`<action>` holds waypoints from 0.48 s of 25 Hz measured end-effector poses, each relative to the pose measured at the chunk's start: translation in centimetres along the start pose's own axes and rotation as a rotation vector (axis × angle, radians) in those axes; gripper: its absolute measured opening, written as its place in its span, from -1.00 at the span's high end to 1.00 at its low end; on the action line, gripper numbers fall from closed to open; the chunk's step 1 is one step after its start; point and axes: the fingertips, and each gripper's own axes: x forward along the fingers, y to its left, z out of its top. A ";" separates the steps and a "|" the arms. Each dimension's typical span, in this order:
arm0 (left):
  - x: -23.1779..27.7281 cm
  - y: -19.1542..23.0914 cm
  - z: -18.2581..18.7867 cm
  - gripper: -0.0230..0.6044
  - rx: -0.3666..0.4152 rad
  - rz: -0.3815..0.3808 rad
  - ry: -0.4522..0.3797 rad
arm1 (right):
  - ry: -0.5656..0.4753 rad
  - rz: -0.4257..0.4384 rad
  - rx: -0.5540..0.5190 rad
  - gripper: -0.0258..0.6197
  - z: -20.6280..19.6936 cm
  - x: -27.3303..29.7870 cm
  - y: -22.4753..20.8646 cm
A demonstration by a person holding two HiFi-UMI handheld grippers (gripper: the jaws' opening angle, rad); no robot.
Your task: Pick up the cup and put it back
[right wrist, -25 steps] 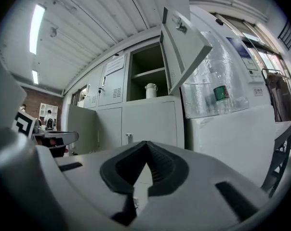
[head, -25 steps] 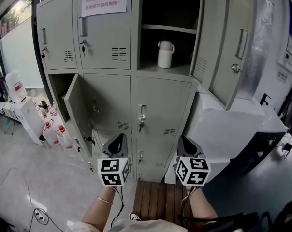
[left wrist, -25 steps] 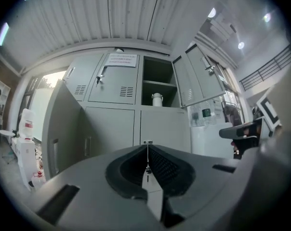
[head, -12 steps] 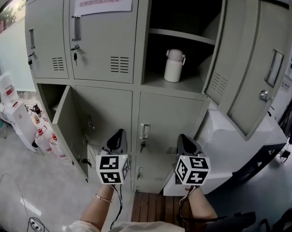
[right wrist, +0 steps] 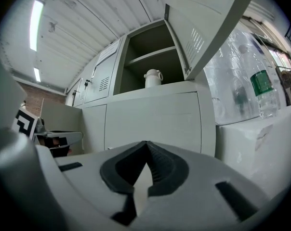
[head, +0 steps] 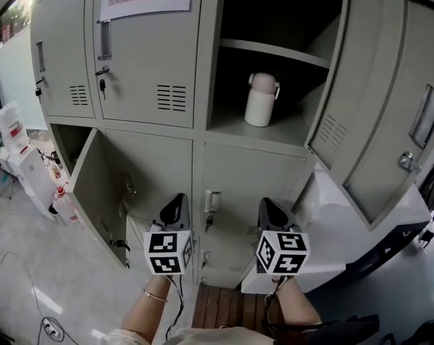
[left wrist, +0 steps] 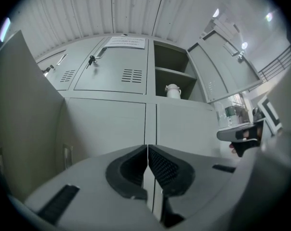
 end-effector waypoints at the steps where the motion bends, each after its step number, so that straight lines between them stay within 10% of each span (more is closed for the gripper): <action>1: 0.1 0.0 0.1 0.89 0.004 0.004 -0.001 | -0.003 0.004 0.000 0.94 0.1 0.1 0.0; 12: 0.1 0.6 0.0 0.89 0.013 0.022 0.001 | -0.026 0.014 0.011 0.94 0.9 0.4 0.2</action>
